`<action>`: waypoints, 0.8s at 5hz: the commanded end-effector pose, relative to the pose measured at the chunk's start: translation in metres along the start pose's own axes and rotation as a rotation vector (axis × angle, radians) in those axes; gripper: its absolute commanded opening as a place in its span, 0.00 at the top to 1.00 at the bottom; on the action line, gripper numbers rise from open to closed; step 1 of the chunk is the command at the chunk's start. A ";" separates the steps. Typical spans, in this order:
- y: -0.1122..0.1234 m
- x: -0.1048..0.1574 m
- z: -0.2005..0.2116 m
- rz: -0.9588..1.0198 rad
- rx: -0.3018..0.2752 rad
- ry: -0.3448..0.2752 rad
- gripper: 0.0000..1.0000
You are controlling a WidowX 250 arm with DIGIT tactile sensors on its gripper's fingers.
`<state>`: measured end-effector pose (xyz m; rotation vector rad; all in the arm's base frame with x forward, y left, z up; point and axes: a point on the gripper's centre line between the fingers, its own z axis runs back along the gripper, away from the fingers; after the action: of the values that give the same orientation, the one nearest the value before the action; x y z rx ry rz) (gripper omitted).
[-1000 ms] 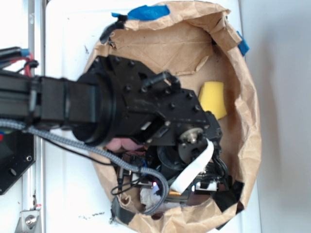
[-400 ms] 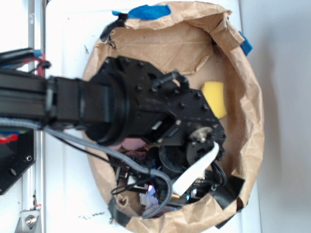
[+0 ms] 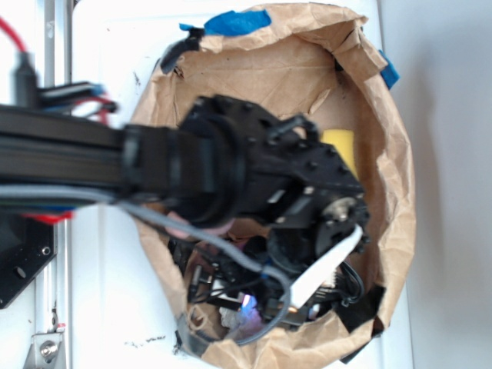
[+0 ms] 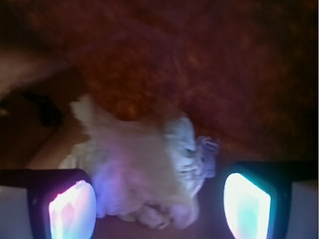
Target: Grab the white paper.
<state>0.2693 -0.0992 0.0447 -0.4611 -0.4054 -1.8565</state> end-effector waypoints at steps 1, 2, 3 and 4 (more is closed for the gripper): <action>0.001 0.014 -0.017 -0.074 -0.002 -0.029 1.00; -0.001 0.015 -0.015 -0.069 0.012 -0.015 1.00; -0.003 0.014 -0.014 -0.064 0.019 -0.006 1.00; -0.004 0.013 -0.010 -0.045 0.027 0.005 1.00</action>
<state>0.2669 -0.1076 0.0291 -0.4708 -0.4032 -1.8515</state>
